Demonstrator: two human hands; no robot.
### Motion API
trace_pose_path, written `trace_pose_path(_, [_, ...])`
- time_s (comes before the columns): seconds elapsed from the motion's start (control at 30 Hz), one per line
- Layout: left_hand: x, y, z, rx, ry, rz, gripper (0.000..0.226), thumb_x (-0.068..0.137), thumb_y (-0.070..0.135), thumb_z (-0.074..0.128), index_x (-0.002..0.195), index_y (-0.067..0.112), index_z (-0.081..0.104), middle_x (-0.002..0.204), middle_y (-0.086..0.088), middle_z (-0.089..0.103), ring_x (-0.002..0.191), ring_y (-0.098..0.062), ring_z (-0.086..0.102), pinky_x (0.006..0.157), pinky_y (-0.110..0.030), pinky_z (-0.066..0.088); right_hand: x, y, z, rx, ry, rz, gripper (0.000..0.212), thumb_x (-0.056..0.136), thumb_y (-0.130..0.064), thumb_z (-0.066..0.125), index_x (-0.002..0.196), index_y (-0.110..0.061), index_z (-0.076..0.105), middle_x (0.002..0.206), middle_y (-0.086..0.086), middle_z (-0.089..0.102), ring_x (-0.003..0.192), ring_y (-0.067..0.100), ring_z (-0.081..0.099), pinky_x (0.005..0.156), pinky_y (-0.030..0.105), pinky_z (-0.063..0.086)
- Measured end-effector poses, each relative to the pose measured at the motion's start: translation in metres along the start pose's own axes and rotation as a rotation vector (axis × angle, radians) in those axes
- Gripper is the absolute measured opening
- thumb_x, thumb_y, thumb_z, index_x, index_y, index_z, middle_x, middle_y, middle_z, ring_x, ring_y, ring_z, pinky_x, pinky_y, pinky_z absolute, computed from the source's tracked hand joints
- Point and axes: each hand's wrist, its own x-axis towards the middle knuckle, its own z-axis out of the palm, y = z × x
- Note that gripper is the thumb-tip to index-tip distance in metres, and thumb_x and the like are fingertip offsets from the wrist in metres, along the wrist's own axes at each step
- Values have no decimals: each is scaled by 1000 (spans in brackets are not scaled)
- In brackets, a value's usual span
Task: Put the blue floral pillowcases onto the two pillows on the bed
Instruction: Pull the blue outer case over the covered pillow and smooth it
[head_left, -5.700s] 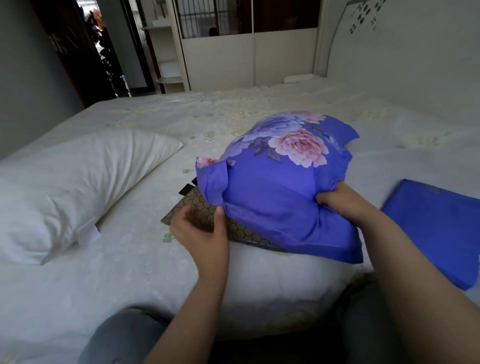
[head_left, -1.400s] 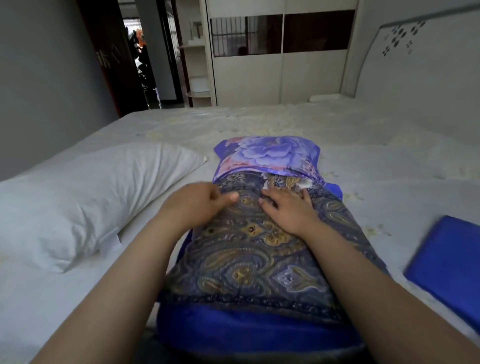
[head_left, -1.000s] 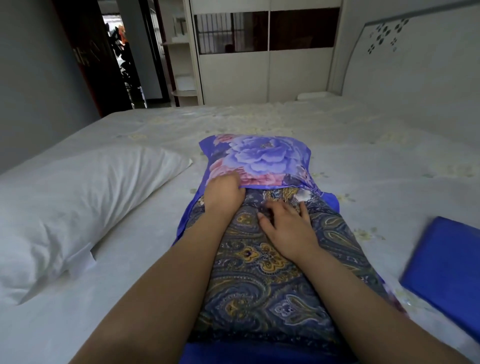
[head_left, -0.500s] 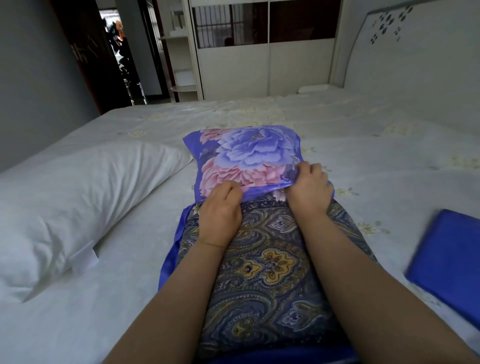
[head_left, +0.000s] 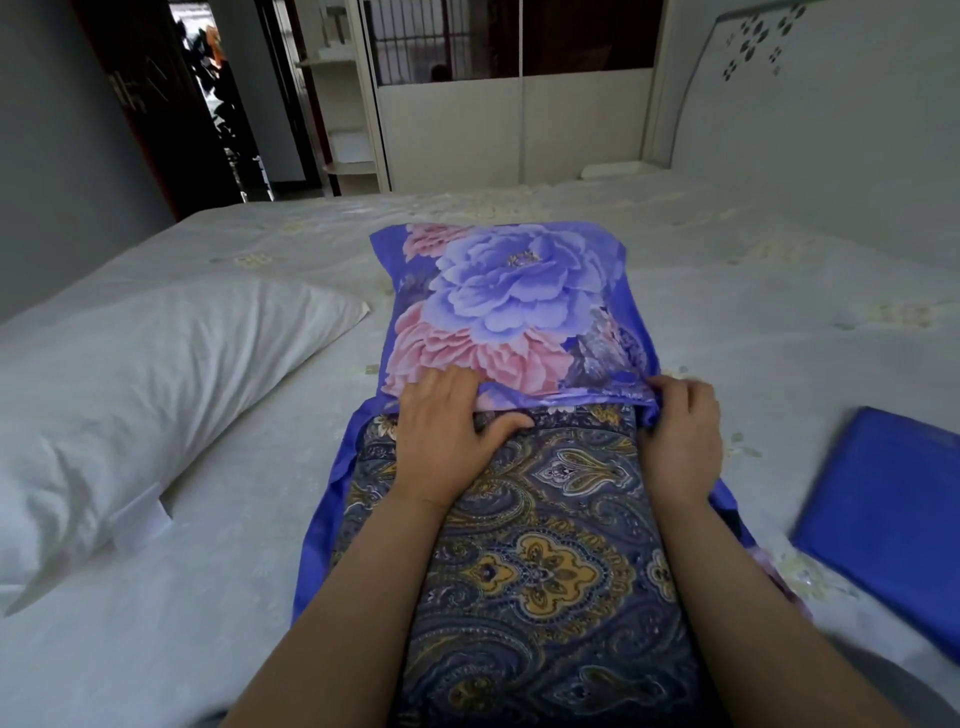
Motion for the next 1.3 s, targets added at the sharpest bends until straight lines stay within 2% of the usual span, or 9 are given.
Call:
trace_pose_path(0.2, [3, 14, -2, 34, 166, 192, 24, 63, -1, 74, 61, 9, 52, 60, -6, 48, 54, -24, 46, 56, -28, 19, -1, -23, -8, 194, 133, -294, 39, 69, 4, 50, 103, -6, 65, 97, 18, 53, 90, 31, 51, 58, 33, 42])
trace_pose_path(0.37, [2, 10, -14, 3, 383, 248, 27, 67, -10, 55, 66, 12, 39, 58, -11, 44, 53, -22, 34, 47, -30, 22, -11, -25, -20, 203, 192, -248, 34, 74, -7, 54, 104, -20, 49, 107, 2, 39, 70, 32, 56, 44, 25, 31])
trace_pose_path(0.53, [-25, -37, -15, -83, 408, -341, 22, 67, 1, 55, 73, 19, 42, 81, -10, 49, 65, -24, 46, 51, -27, 24, -23, -1, -21, 105, 182, -44, 25, 75, -22, 43, 99, -18, 49, 108, 4, 38, 64, 37, 55, 48, 27, 28])
trace_pose_path(0.67, [-33, -48, -12, -216, 361, -773, 17, 80, 11, 56, 95, 15, 50, 103, -5, 48, 75, -22, 49, 58, -29, 27, -27, 10, -21, 22, 52, 107, 31, 74, -7, 49, 104, -11, 55, 110, 14, 48, 76, 41, 56, 51, 32, 30])
trace_pose_path(0.83, [-54, -61, -24, -267, 88, -1061, 5, 82, 16, 55, 86, 14, 58, 81, -4, 61, 81, -32, 58, 63, -30, 37, -23, 25, -25, -25, -257, 469, 21, 89, -22, 49, 110, -17, 51, 107, 17, 63, 93, 39, 59, 68, 35, 37])
trace_pose_path(0.9, [-63, -56, -34, -160, 15, -1021, 7, 85, 18, 54, 82, 14, 59, 77, -8, 62, 78, -34, 58, 59, -32, 38, -25, 25, -29, -136, -309, 417, 24, 94, -26, 45, 112, -14, 55, 103, 22, 64, 93, 40, 60, 66, 35, 36])
trace_pose_path(1.0, [-61, -48, -45, 13, 61, -769, 14, 89, 18, 53, 88, 10, 64, 95, -14, 61, 86, -35, 56, 60, -34, 37, -26, 20, -31, -136, -132, 166, 27, 92, -18, 46, 111, -7, 62, 101, 25, 57, 86, 43, 57, 62, 40, 42])
trace_pose_path(1.17, [-20, -36, -54, -175, 84, -434, 6, 89, 18, 56, 93, 17, 61, 89, -4, 64, 85, -25, 59, 70, -36, 46, 5, -9, -35, 14, 13, -244, 27, 85, -21, 51, 98, -6, 69, 88, 18, 61, 79, 39, 56, 65, 39, 44])
trace_pose_path(1.3, [-5, -17, -52, -284, 149, -256, 17, 95, 17, 46, 83, 7, 54, 81, -10, 55, 76, -20, 47, 65, -23, 27, 16, -42, -32, 317, -82, -14, 26, 96, -22, 51, 95, -1, 66, 95, 18, 60, 89, 34, 55, 66, 27, 28])
